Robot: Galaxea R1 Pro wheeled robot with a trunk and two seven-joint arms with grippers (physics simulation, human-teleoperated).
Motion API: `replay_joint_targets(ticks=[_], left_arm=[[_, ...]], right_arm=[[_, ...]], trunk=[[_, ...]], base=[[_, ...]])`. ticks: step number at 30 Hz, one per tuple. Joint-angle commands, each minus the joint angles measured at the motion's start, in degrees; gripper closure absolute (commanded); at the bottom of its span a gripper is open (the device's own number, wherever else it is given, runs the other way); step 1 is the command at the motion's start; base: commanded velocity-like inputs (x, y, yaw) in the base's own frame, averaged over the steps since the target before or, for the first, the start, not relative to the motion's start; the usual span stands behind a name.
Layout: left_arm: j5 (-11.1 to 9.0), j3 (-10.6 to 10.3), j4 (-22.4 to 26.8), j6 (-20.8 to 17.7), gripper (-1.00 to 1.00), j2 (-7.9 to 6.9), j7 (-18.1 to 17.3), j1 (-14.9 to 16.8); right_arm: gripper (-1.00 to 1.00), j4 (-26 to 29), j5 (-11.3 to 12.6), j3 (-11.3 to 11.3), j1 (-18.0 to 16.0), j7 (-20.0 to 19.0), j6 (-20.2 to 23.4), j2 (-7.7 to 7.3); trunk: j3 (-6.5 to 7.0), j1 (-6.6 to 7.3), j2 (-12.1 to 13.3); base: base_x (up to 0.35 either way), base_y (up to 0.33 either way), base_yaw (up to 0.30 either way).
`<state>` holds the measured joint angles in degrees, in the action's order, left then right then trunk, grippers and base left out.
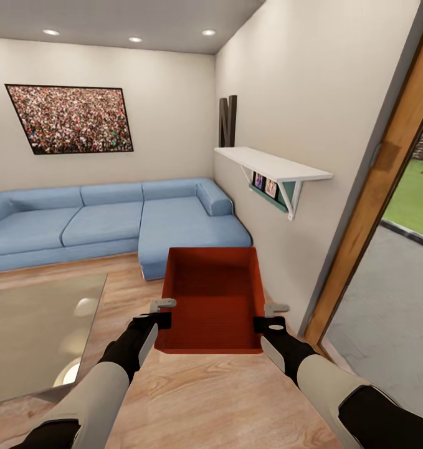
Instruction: Move the two storage containers from the living room to the garage. In the garage, place one container on the floor and stack the other container on top of it (either order is fine).
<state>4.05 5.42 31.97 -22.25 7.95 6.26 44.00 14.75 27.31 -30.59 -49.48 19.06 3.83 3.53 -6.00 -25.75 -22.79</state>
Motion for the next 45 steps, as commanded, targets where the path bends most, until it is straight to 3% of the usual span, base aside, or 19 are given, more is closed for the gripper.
replay_joint_targets(ticks=[1,30,45], left_arm=[[1.9,0.6,0.8,-0.4,1.00,0.13,0.2,0.1],[1.9,0.6,0.7,-0.4,1.00,0.21,0.2,0.1],[1.9,0.6,0.7,-0.5,1.00,0.22,0.2,0.1]], right_arm=[[1.00,-0.2,0.7,-1.3,0.0,0.7,0.4,-0.01],[1.00,-0.2,0.7,-1.3,0.0,0.7,0.4,-0.01],[1.00,-0.2,0.7,-1.2,0.0,0.5,0.4,-0.01]], trunk=[[-0.04,-0.04,-0.1],[2.60,-0.04,-0.1],[2.72,-0.04,-0.1]], base=[[0.000,0.000,0.000],[0.000,0.000,0.000],[0.000,0.000,0.000]])
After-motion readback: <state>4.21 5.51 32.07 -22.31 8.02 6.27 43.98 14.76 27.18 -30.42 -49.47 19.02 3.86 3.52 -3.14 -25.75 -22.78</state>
